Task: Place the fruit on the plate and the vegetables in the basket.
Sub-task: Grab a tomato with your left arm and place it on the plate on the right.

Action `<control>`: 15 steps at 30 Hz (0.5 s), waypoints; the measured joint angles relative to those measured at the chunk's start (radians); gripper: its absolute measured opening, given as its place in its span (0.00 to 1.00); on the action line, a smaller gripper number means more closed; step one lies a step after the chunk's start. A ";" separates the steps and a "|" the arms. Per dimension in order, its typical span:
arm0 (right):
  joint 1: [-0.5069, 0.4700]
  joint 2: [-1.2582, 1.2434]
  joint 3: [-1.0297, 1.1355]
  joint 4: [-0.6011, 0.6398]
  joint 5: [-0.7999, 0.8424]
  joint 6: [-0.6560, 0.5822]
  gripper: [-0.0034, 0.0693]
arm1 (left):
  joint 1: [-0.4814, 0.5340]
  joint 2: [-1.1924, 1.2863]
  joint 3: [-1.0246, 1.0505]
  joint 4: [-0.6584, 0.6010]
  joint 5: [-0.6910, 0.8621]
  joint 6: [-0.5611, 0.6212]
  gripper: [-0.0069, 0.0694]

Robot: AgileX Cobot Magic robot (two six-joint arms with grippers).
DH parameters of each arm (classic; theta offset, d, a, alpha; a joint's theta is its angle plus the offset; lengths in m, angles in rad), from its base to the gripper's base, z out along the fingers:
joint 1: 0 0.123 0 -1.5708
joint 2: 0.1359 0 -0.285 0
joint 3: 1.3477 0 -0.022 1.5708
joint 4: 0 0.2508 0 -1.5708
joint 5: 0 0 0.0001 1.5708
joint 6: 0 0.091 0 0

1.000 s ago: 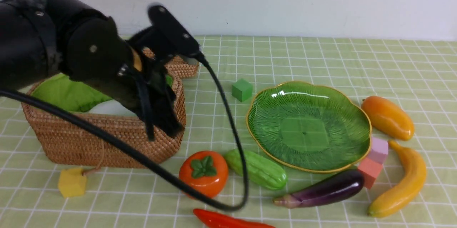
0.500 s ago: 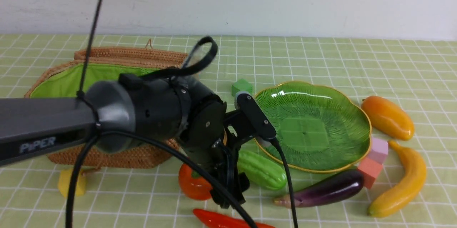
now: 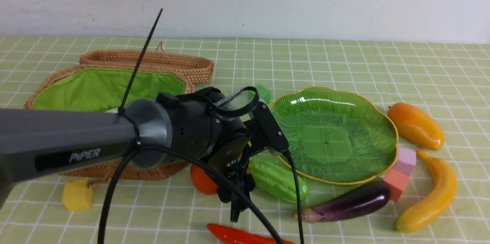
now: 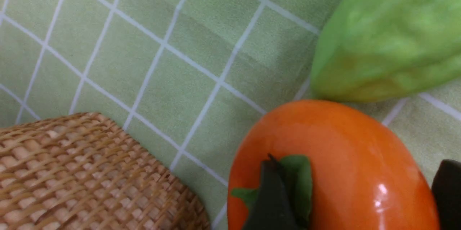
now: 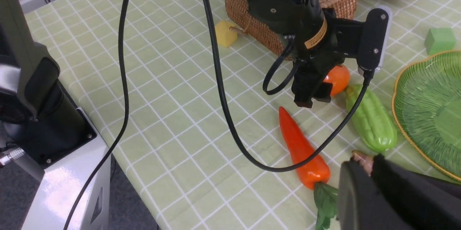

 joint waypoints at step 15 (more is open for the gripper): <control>0.000 0.000 0.000 0.000 -0.009 0.001 0.15 | 0.000 0.010 -0.143 -0.022 0.247 -0.003 0.70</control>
